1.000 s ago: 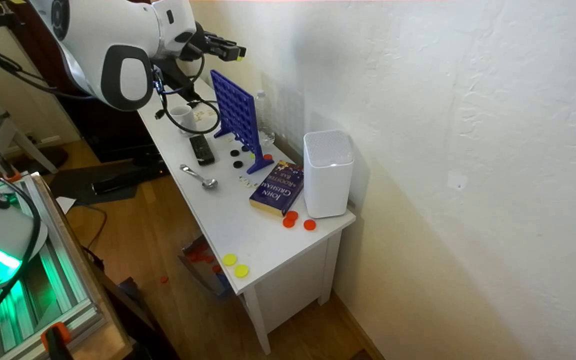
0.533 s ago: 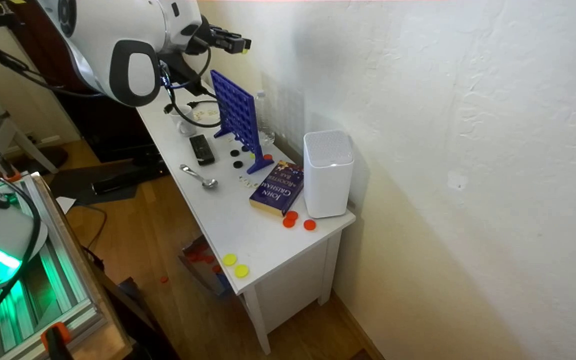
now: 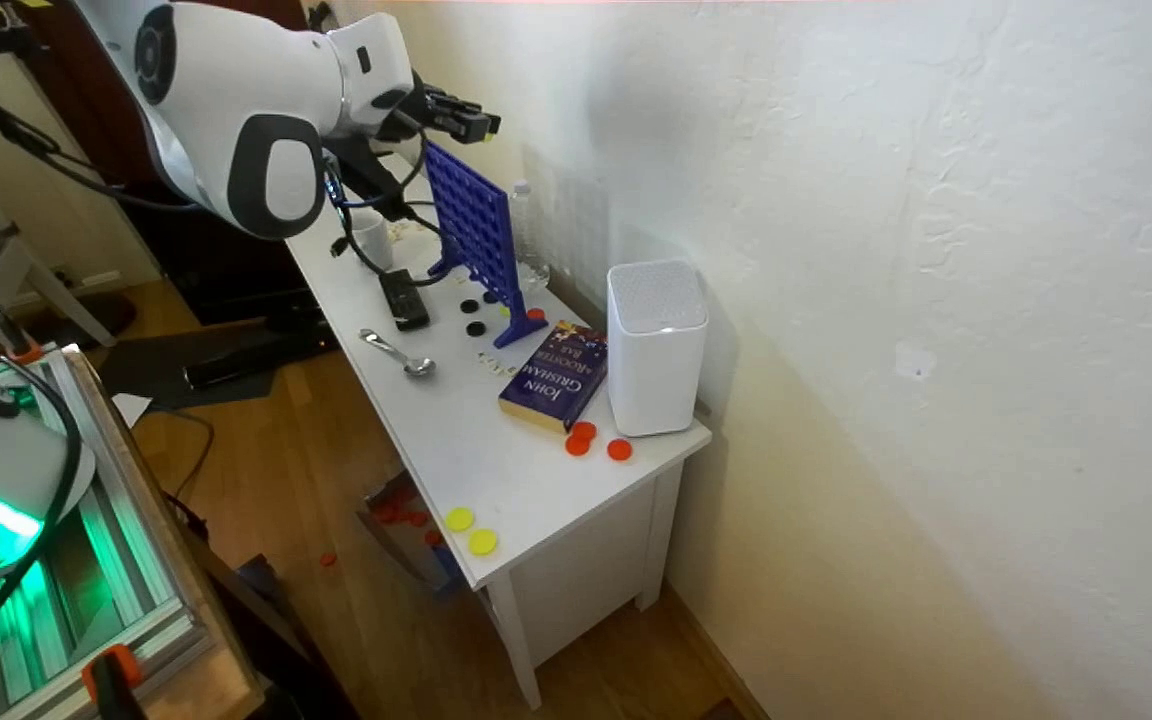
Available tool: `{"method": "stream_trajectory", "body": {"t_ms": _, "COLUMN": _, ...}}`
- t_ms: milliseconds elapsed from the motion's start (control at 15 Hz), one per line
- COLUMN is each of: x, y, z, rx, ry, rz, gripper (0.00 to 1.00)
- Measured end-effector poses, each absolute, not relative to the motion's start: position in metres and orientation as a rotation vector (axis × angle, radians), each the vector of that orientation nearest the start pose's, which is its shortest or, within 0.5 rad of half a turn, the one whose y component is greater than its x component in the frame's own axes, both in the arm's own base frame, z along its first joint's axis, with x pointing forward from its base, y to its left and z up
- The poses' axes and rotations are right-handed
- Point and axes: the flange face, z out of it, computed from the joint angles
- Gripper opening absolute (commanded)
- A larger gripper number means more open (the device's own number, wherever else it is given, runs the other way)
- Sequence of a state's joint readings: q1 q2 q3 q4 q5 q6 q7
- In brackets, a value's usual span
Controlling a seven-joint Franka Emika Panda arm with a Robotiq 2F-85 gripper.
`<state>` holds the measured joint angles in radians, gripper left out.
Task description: Put one yellow chip in the blue gameboard.
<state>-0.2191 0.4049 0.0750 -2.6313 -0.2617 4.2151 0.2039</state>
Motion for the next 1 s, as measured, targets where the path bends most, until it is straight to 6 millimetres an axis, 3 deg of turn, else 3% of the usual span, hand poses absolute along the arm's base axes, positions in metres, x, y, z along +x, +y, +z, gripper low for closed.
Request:
{"method": "stream_trajectory", "body": {"t_ms": 467, "x": 0.445, "y": -0.047, "z": 0.217, "rx": -2.486, "ry": 0.156, "rz": -1.537, "gripper": 0.09}}
{"method": "stream_trajectory", "body": {"t_ms": 533, "x": 0.445, "y": -0.048, "z": 0.210, "rx": -2.485, "ry": 0.149, "rz": -1.527, "gripper": 0.34}}
{"method": "stream_trajectory", "body": {"t_ms": 800, "x": 0.452, "y": -0.053, "z": 0.203, "rx": -2.453, "ry": 0.141, "rz": -1.541, "gripper": 0.34}}
{"method": "stream_trajectory", "body": {"t_ms": 867, "x": 0.452, "y": -0.053, "z": 0.202, "rx": -2.451, "ry": 0.141, "rz": -1.542, "gripper": 0.09}}
{"method": "stream_trajectory", "body": {"t_ms": 1000, "x": 0.452, "y": -0.052, "z": 0.202, "rx": -2.452, "ry": 0.139, "rz": -1.541, "gripper": 0.09}}
